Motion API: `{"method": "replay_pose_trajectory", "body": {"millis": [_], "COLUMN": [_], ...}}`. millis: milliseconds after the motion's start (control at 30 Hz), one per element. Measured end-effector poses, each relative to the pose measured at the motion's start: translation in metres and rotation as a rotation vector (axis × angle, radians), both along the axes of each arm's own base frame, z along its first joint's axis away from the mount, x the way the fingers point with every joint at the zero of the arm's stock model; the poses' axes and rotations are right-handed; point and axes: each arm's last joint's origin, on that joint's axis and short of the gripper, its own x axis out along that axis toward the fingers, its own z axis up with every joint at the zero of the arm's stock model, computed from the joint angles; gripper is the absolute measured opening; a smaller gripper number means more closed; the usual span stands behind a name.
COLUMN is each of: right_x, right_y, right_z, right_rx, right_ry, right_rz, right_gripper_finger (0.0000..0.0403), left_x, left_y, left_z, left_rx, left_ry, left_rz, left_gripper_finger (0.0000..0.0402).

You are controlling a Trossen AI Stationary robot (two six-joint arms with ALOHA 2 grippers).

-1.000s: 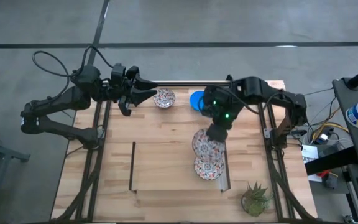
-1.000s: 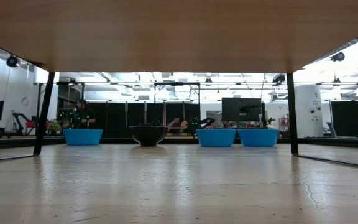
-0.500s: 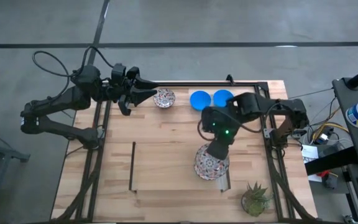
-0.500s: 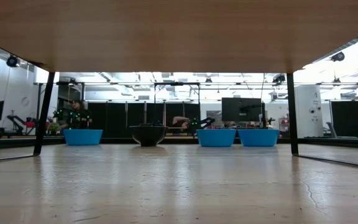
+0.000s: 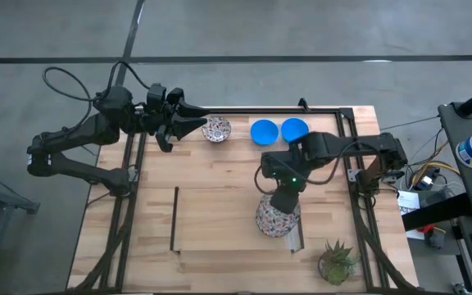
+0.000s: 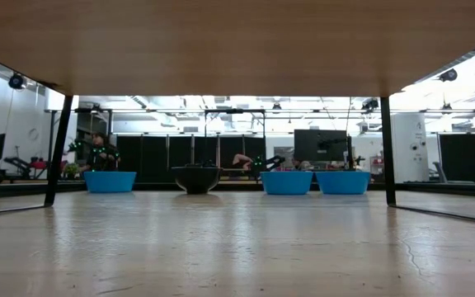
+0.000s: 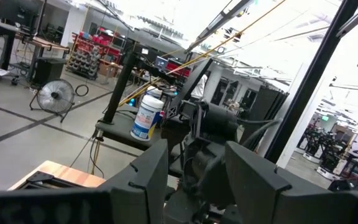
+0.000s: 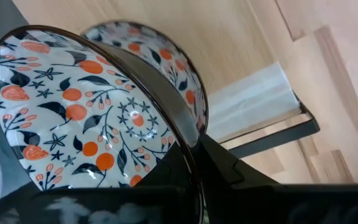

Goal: Pick & Place Mini bowls
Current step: Stack the bottom white patterned bowl on top of the other white patterned bowl on the shelf

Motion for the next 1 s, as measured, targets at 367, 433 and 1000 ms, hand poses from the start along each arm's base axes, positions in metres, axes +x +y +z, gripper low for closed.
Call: {"method": "replay_pose_trajectory", "body": {"millis": [367, 433, 1000], "right_x": [0.005, 0.007, 0.013], "right_y": [0.004, 0.005, 0.006], "right_z": [-0.018, -0.019, -0.028], "right_rx": [-0.003, -0.001, 0.013], "right_ry": [0.001, -0.008, -0.046], "right_rz": [0.029, 0.030, 0.050], "right_gripper_finger": [0.0013, 0.0013, 0.0013], "left_x": [0.000, 0.000, 0.000], "left_y": [0.000, 0.000, 0.000], "left_z": [0.000, 0.000, 0.000], "left_rx": [0.000, 0.000, 0.000], "left_ry": [0.001, 0.001, 0.001], "left_rz": [0.001, 0.001, 0.001], "left_gripper_finger": [0.0154, 0.0154, 0.0154]}}
